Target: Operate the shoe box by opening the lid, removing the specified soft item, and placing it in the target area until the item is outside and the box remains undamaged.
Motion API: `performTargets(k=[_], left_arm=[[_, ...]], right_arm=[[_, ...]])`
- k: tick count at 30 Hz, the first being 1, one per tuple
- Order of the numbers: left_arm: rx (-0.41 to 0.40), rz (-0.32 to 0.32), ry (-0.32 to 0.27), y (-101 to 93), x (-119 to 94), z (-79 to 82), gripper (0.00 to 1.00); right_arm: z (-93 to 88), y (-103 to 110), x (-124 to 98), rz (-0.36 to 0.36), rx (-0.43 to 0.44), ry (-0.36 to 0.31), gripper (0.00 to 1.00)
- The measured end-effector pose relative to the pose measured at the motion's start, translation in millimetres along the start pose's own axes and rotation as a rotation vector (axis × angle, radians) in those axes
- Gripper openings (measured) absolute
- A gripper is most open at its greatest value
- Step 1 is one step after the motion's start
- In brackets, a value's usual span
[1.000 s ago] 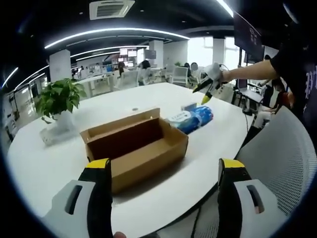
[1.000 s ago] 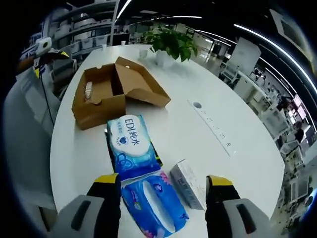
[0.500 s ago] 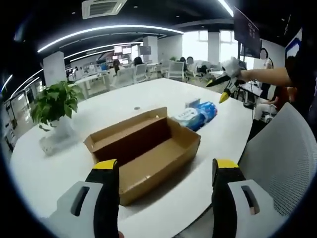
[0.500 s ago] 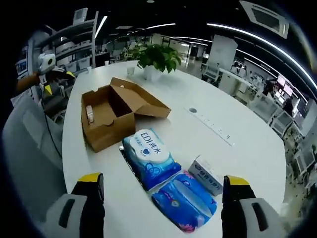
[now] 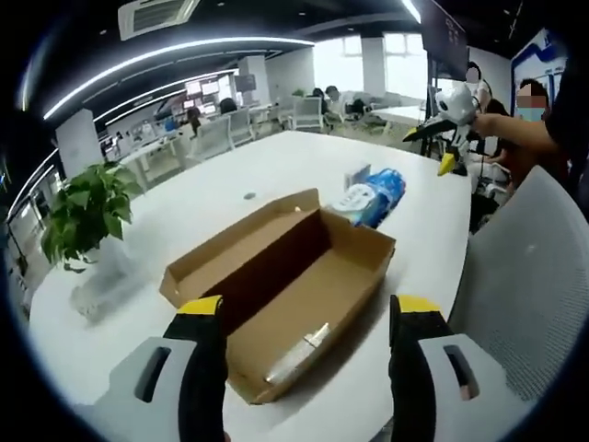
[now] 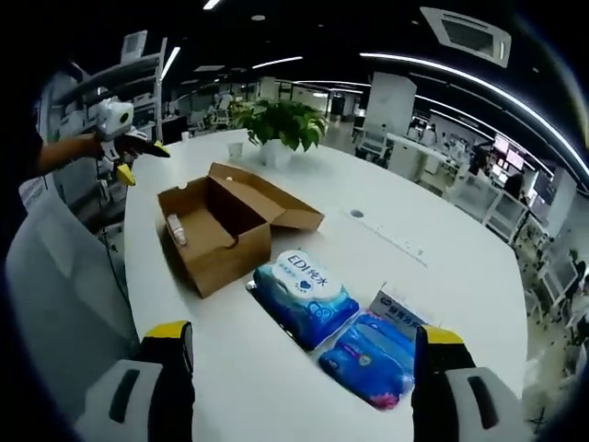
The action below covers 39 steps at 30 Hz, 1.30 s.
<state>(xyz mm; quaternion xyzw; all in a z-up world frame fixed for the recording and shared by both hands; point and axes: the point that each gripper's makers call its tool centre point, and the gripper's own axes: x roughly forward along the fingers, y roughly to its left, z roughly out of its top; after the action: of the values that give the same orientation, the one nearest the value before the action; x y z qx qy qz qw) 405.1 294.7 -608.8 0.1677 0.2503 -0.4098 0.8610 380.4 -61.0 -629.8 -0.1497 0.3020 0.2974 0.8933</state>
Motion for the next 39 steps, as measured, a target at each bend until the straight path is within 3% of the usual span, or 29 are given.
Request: performTargets(k=[9,19,27,32,35,39], left_arm=[[0.068,-0.073,0.106,8.4,26.3,-13.6,0.68],[0.152,-0.135,0.199,16.9,50.9,-21.5,0.65],[0.235,-0.187,0.306,23.7,67.0,-38.4,0.63],[0.315,-0.238,0.374,20.8,75.3,-51.0,0.62],[0.405,-0.270,0.432,20.8,81.0,-61.3,0.62],[0.444,-0.298,0.473,18.6,87.1,-71.1,0.62]], right_arm=[[-2.3,19.0,-17.9,-0.045,0.073,-0.046,1.00],[-10.7,43.6,-31.6,-0.058,0.061,-0.046,1.00],[-13.6,60.1,-44.3,-0.073,0.076,-0.058,1.00],[-17.9,69.1,-51.7,-0.083,0.078,-0.055,1.00],[-21.2,75.2,-53.5,-0.084,0.091,-0.059,1.00],[-20.9,82.1,-53.7,-0.080,0.116,-0.076,1.00]])
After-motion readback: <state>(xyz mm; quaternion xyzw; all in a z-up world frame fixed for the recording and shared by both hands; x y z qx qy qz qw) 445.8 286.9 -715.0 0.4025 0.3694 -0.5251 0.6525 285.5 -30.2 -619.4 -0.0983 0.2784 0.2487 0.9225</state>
